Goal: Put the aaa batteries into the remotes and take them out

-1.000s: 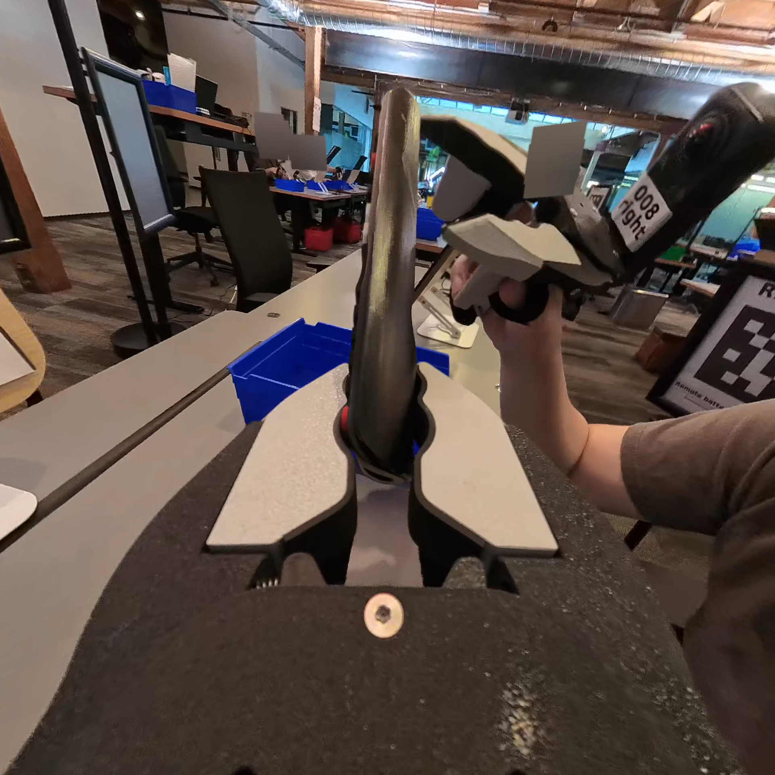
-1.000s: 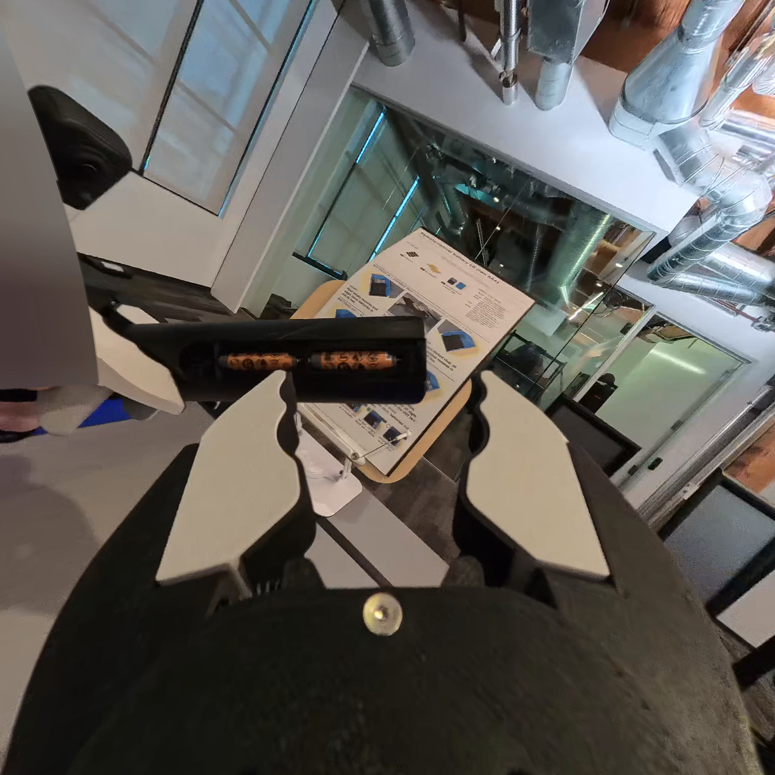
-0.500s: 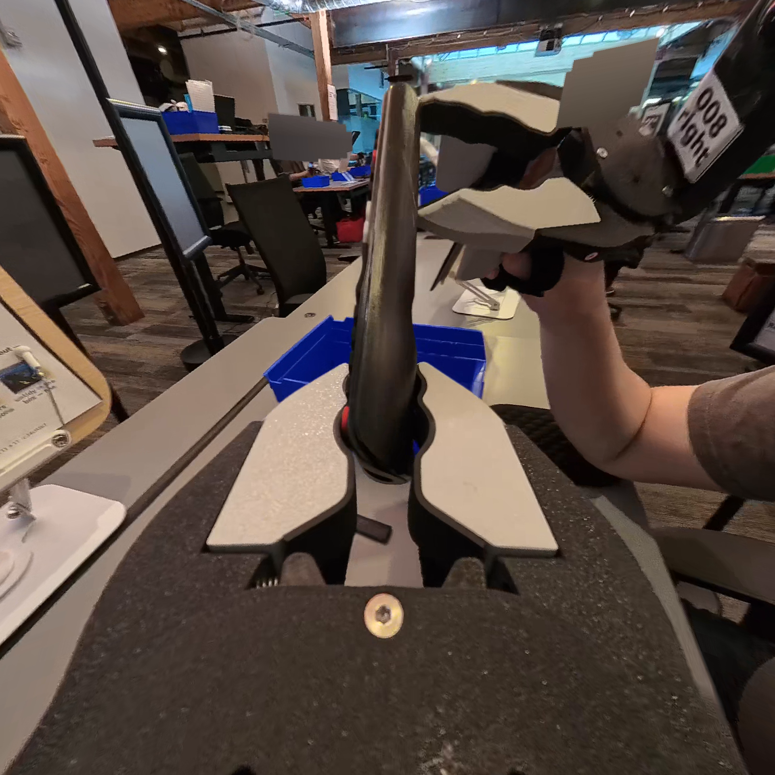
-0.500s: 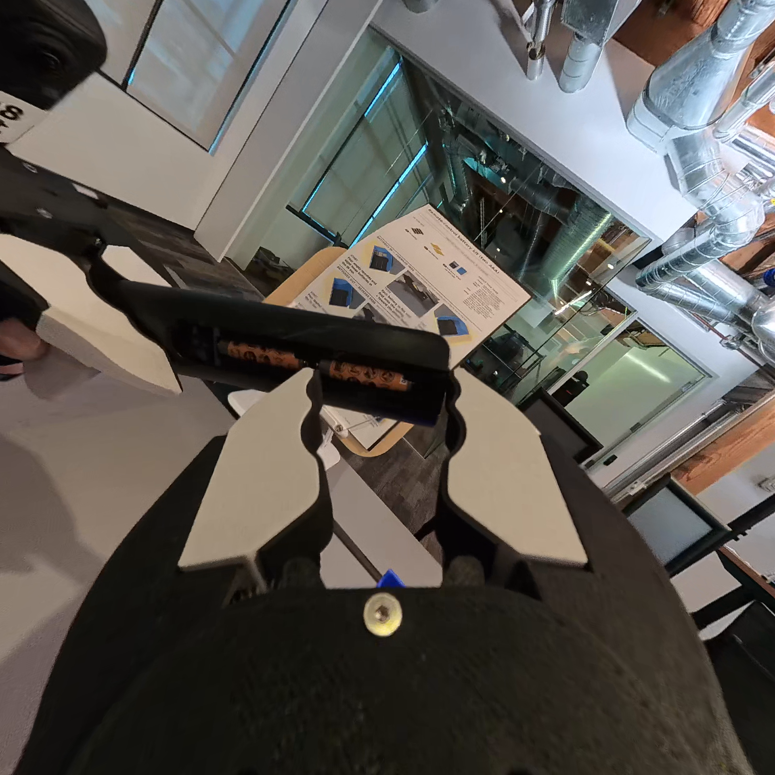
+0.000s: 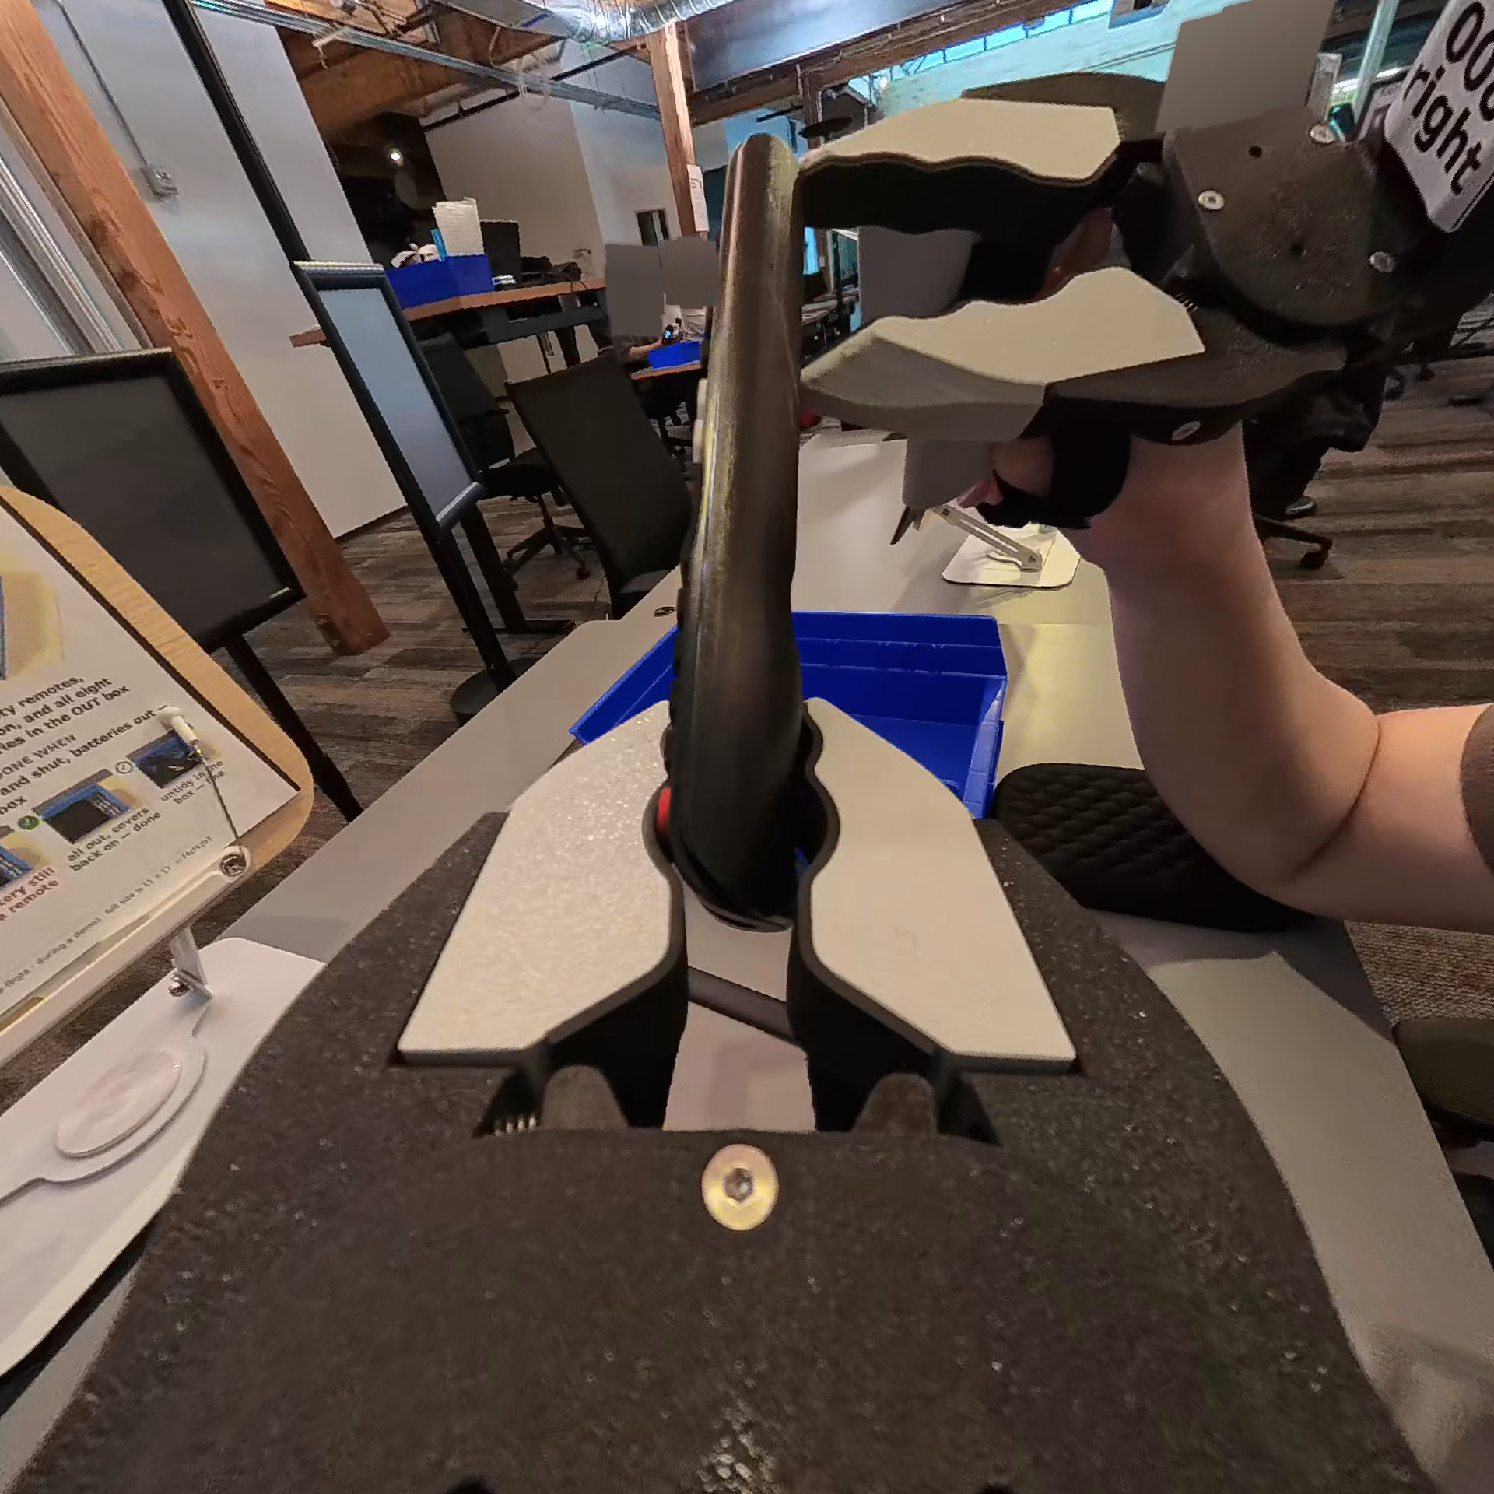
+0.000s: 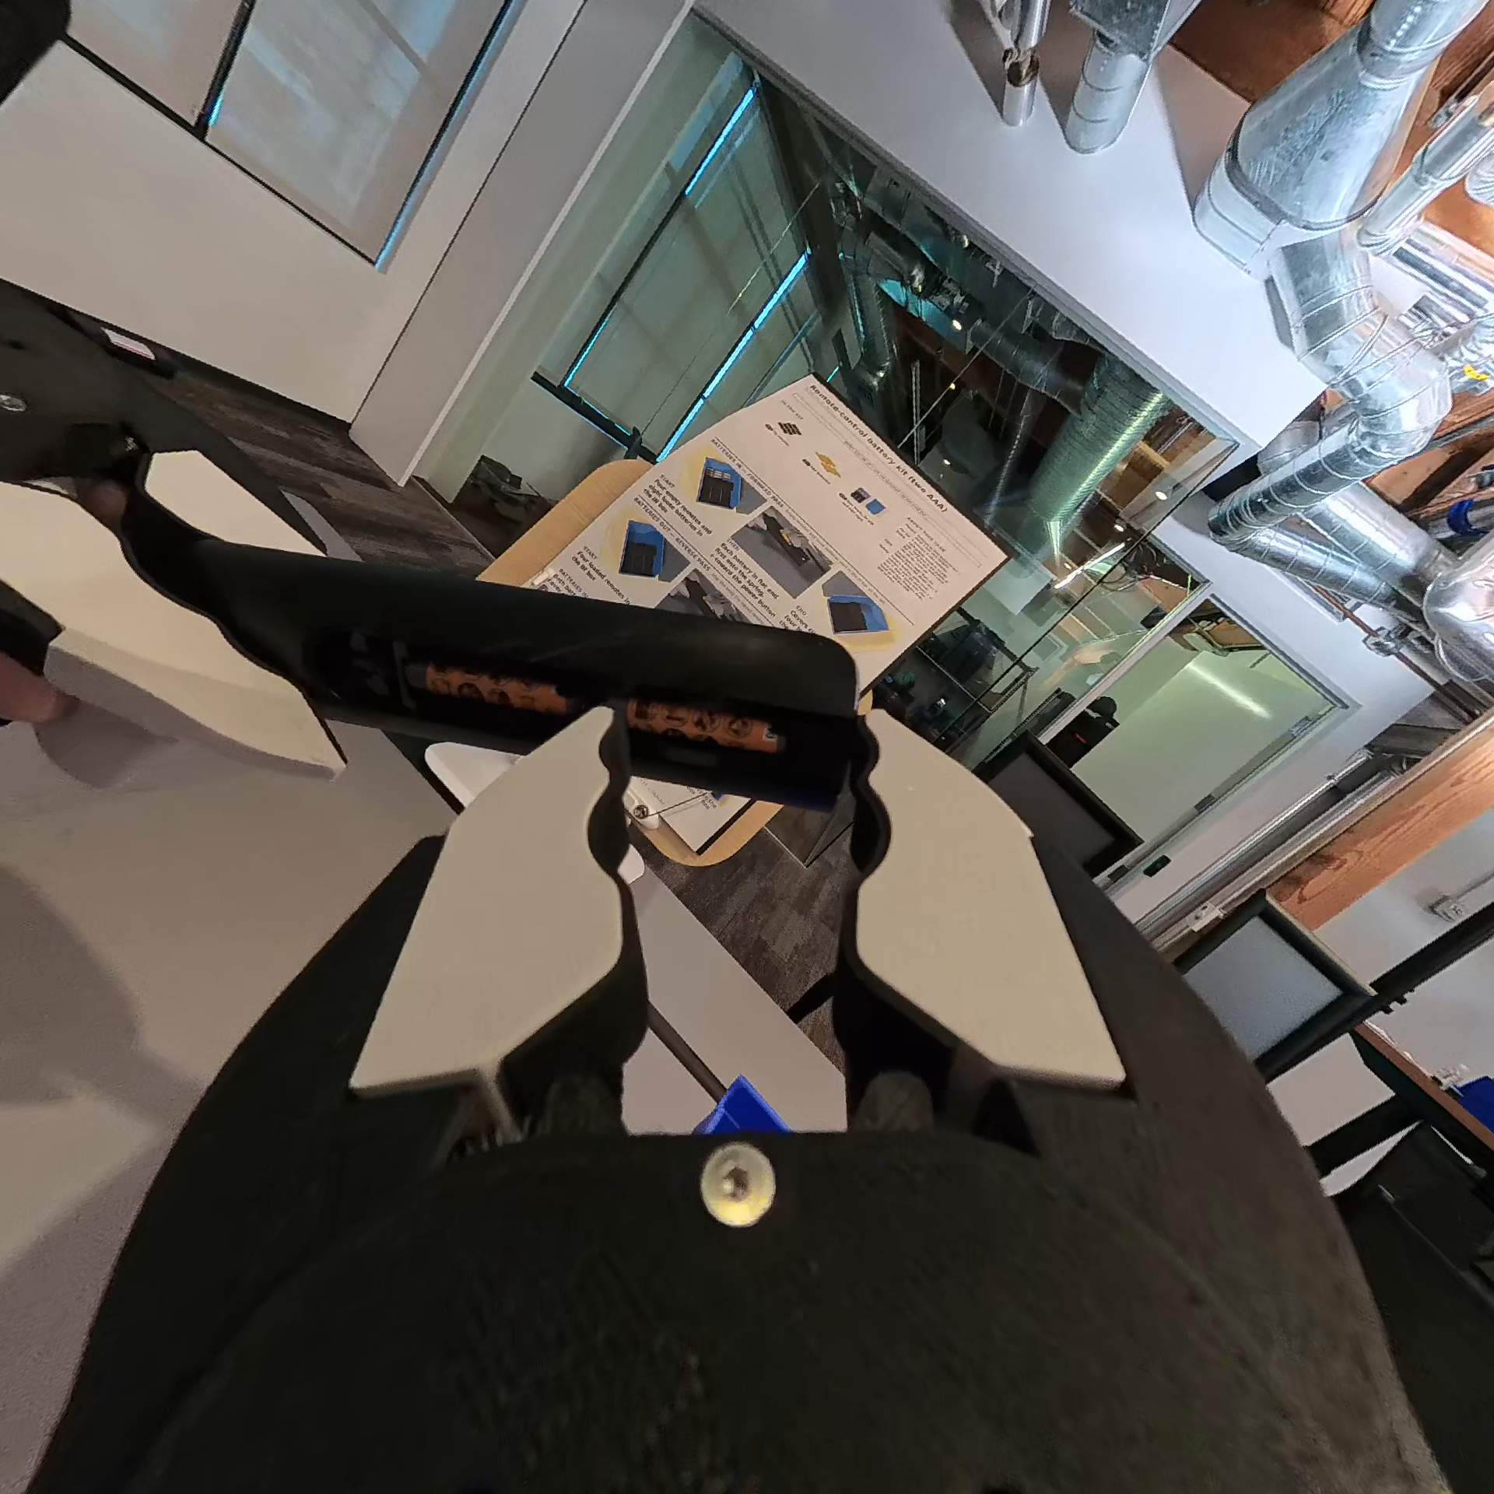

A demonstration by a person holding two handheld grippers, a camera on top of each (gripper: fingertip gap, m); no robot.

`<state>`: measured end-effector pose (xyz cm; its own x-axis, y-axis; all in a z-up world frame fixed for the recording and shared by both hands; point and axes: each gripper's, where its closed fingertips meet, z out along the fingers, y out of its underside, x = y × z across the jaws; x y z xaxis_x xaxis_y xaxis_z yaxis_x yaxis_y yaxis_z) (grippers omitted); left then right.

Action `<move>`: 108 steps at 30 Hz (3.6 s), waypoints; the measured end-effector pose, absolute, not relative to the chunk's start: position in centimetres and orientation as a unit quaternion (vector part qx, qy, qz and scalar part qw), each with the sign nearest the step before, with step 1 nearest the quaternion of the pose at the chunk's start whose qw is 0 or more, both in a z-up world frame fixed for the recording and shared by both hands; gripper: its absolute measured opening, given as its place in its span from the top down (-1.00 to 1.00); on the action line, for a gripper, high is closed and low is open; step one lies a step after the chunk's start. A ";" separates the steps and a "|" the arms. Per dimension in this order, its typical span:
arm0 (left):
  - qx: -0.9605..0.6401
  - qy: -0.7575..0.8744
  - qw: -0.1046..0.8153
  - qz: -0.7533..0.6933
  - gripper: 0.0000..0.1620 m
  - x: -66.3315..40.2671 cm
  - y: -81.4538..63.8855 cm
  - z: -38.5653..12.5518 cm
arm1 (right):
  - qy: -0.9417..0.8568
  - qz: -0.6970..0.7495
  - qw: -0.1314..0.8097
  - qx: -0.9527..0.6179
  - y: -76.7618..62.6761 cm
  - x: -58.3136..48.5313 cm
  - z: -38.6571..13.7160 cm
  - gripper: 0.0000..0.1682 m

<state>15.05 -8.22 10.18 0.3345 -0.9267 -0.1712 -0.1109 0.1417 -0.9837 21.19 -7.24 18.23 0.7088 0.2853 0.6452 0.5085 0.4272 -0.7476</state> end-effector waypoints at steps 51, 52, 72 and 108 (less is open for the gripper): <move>-0.521 0.546 0.554 -0.351 0.71 14.4 -9.5 9.9 | -0.492 0.070 0.706 -0.504 -8.9 19.9 16.5 0.39; -0.521 0.548 0.554 -0.349 0.71 14.3 -9.4 9.8 | -0.494 0.064 0.705 -0.505 -8.9 19.9 16.4 0.39; -0.526 0.557 0.604 -0.220 0.71 12.5 -6.7 9.8 | -0.481 0.044 0.719 -0.500 -6.8 19.4 15.8 0.37; -0.554 0.544 0.546 -0.315 0.71 12.7 -7.4 9.3 | -0.466 0.090 0.736 -0.482 -6.9 18.9 16.1 0.40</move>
